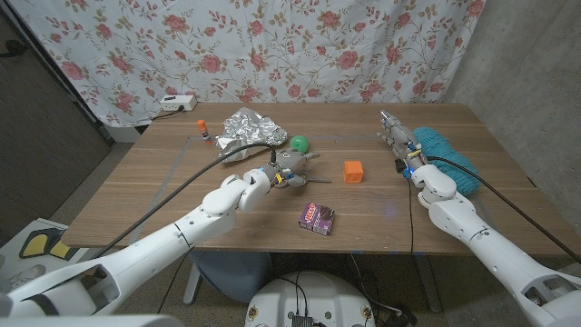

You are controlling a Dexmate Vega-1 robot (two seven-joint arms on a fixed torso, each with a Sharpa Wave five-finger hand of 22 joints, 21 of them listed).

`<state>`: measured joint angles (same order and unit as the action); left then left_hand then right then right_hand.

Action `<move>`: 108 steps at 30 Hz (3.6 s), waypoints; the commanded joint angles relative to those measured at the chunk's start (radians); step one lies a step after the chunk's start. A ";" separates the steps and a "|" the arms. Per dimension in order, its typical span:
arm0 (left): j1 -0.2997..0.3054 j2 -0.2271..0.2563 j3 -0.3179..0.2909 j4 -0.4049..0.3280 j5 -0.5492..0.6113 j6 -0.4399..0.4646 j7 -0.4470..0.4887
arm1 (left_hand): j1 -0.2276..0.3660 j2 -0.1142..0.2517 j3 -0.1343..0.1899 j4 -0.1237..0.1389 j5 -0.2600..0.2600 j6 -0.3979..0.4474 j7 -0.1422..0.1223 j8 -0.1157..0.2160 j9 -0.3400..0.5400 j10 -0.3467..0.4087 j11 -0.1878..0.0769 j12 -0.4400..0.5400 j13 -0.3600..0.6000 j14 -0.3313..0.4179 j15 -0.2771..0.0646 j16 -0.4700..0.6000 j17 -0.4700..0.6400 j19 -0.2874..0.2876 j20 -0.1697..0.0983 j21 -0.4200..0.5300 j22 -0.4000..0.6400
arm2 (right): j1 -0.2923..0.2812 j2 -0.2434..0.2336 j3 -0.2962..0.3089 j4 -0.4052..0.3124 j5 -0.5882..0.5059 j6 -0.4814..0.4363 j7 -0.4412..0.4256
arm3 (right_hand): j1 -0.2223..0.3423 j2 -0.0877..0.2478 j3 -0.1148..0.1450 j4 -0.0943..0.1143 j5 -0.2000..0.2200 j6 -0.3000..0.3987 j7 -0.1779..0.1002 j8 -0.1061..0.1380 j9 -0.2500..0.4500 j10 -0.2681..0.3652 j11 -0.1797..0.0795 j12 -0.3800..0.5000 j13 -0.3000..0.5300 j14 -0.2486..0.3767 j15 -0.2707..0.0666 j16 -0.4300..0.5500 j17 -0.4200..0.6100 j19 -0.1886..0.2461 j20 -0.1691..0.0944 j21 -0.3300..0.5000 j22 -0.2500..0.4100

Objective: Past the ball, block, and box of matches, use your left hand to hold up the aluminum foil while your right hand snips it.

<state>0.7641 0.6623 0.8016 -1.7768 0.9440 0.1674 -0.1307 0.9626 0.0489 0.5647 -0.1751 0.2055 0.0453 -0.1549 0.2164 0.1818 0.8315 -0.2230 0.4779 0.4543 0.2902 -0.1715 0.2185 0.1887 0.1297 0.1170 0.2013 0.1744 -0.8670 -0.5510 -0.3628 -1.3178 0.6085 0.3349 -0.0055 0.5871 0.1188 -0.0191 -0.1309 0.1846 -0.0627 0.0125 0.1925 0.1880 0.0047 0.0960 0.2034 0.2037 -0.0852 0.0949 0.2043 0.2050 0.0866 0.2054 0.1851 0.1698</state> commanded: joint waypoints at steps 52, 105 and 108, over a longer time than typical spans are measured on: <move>0.019 -0.003 -0.081 0.006 -0.060 -0.035 0.190 | 0.096 0.083 -0.077 0.001 0.045 0.004 0.053 -0.033 0.003 0.075 0.005 0.126 0.104 0.131 -0.039 0.134 0.166 0.074 -0.008 0.005 0.003 | 0.017 0.000 0.000 0.019 0.003 -0.002 0.006 | -0.008 -0.004 0.013 0.000 0.003 0.000 -0.010 0.003 0.002 0.000 -0.001 0.003 0.001 -0.002 -0.002 0.009 0.002 -0.008 0.005 0.003 0.002; 0.054 -0.054 -0.279 0.025 -0.359 -0.211 0.256 | 0.138 0.088 -0.113 0.008 0.034 0.027 0.085 -0.030 0.004 0.034 0.004 0.141 0.119 0.123 -0.046 0.153 0.219 0.092 -0.009 0.008 0.006 | -0.024 -0.013 0.012 -0.048 -0.012 0.001 -0.033 | -0.005 -0.006 0.023 -0.003 0.004 0.005 0.009 0.005 0.002 0.019 0.012 0.008 0.000 0.002 0.001 0.009 0.001 -0.006 0.005 0.004 0.002; 0.050 -0.062 -0.288 0.038 -0.390 -0.227 0.249 | 0.140 0.094 -0.115 0.009 0.031 0.026 0.087 -0.030 0.004 0.029 0.004 0.144 0.122 0.116 -0.045 0.154 0.225 0.091 -0.007 0.008 0.007 | -0.029 -0.015 0.015 -0.060 -0.012 -0.007 -0.043 | -0.005 -0.006 0.024 -0.003 0.004 0.005 0.007 0.005 0.002 0.019 0.011 0.008 0.000 0.001 0.001 0.009 0.001 -0.006 0.005 0.004 0.002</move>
<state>0.8273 0.6222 0.5508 -1.7785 0.6687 0.0098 0.1350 1.0612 0.0921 0.4544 -0.1654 0.2396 0.0695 -0.0731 0.1848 0.1839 0.8642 -0.2148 0.6187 0.4755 0.4128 -0.1884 0.3639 0.4058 0.2182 0.1036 0.2013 0.1795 -0.8828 -0.5608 -0.3530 -1.3533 0.6030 0.3325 -0.0320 0.5819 0.1136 -0.0011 -0.1323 0.1846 -0.0538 0.0181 0.1925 0.1881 0.0136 0.1049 0.2074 0.2037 -0.0852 0.0949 0.2122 0.2050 0.0866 0.2054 0.1851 0.1697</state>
